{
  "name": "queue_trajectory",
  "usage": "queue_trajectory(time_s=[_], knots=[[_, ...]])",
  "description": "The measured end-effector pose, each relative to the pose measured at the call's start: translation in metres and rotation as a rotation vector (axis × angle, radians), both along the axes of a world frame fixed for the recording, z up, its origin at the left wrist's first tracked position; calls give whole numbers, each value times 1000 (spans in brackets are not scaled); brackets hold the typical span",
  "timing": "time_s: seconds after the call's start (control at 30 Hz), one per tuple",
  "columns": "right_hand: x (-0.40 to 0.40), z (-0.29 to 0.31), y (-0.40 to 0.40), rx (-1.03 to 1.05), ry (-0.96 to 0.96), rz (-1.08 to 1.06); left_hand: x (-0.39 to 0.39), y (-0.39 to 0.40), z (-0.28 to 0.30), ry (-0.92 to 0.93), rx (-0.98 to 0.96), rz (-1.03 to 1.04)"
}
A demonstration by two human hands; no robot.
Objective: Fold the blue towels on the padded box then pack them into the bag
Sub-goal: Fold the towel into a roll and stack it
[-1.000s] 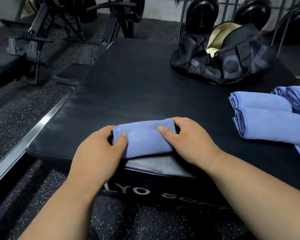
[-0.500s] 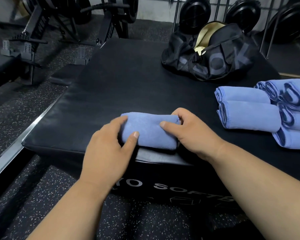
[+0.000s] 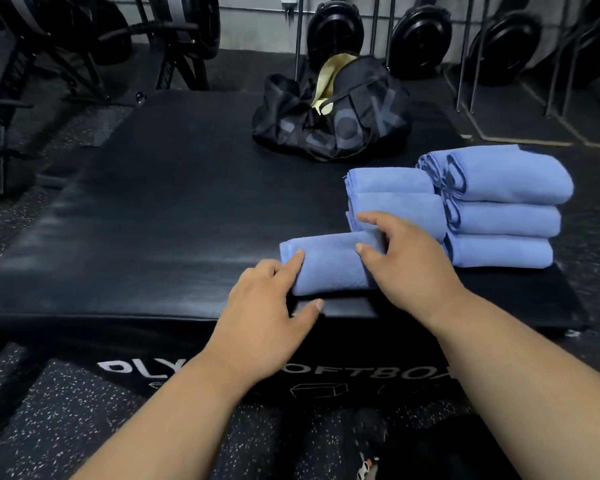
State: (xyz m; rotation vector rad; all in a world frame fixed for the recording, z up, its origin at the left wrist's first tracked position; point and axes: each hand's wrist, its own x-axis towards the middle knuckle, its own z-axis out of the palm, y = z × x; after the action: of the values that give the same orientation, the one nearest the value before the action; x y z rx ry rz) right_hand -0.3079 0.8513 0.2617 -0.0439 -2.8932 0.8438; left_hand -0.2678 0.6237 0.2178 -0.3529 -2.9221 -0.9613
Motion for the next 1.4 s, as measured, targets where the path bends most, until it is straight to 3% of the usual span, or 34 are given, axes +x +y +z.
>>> queue_trajectory(time_s=[0.17,0.27,0.37,0.57,0.73,0.83,1.07,1.4], knots=[[2,-7,26,305,240,-50,-6,49,6,-102,60,-28],[-2,-19,33,325,314,19,-12,72,10,-169,61,-79],[-4,-30,40,314,217,106,-21,83,13,-297,166,-79],[-3,-28,46,411,28,80,-31,86,20,-426,375,-70],[1,-21,37,518,-49,76,-26,81,21,-419,374,-97],[6,-11,21,480,-29,109,-11,70,23,-362,391,-81],[35,2,-56,322,117,395,44,-17,23,-314,440,150],[84,0,-209,263,41,790,168,-223,29,-407,256,586]])
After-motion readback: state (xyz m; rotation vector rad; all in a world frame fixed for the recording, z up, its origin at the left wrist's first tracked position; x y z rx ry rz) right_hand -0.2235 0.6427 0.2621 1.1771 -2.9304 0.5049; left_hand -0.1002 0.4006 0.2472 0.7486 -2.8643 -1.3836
